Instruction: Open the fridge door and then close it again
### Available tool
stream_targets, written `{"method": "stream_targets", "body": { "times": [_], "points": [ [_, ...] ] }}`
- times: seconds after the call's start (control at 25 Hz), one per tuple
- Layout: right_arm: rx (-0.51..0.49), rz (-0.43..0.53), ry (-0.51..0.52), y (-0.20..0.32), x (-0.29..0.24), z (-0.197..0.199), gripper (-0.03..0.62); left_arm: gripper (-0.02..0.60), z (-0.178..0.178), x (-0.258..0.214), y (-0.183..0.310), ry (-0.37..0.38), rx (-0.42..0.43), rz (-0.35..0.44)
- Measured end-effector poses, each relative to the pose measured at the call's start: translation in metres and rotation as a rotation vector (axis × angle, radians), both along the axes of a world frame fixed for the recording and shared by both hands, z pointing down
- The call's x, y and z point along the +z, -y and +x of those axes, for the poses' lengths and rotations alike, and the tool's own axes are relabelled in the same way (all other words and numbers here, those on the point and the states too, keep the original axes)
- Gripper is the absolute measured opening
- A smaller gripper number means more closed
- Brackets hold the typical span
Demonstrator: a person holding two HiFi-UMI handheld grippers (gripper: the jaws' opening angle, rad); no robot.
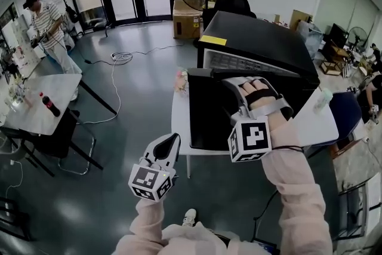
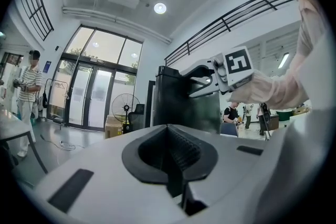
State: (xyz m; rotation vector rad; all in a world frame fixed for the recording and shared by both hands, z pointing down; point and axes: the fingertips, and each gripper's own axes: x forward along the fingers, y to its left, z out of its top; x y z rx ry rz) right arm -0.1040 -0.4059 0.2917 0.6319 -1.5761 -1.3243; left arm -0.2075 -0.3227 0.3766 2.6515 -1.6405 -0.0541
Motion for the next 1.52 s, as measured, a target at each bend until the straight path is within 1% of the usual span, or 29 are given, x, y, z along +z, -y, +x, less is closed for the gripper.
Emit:
{"method": "stream_targets", "body": {
  "times": [0.2, 0.52, 0.92, 1.08, 1.28, 1.52],
  "points": [
    [0.079, 0.005, 0.001, 0.035, 0.000, -0.004, 0.249, 0.011, -0.007, 0.005, 0.030, -0.001, 0.041, -0.005],
    [0.143, 0.000, 0.012, 0.068, 0.002, -0.004, 0.252, 0.011, -0.012, 0.008, 0.057, 0.006, 0.102, -0.005],
    [0.226, -0.004, 0.024, 0.103, 0.002, -0.002, 0.252, 0.011, -0.015, 0.017, 0.065, 0.005, 0.144, -0.014],
    [0.252, -0.007, 0.025, 0.106, 0.002, -0.001, 0.253, 0.011, -0.013, 0.018, 0.063, 0.001, 0.162, -0.012],
    [0.260, -0.003, 0.032, 0.106, 0.001, -0.001, 0.253, 0.011, -0.011, 0.017, 0.060, -0.001, 0.179, -0.010],
    [0.225, 0.001, 0.059, 0.101, -0.002, -0.002, 0.255, 0.011, -0.011, 0.014, 0.050, -0.016, 0.188, -0.007]
  ]
}}
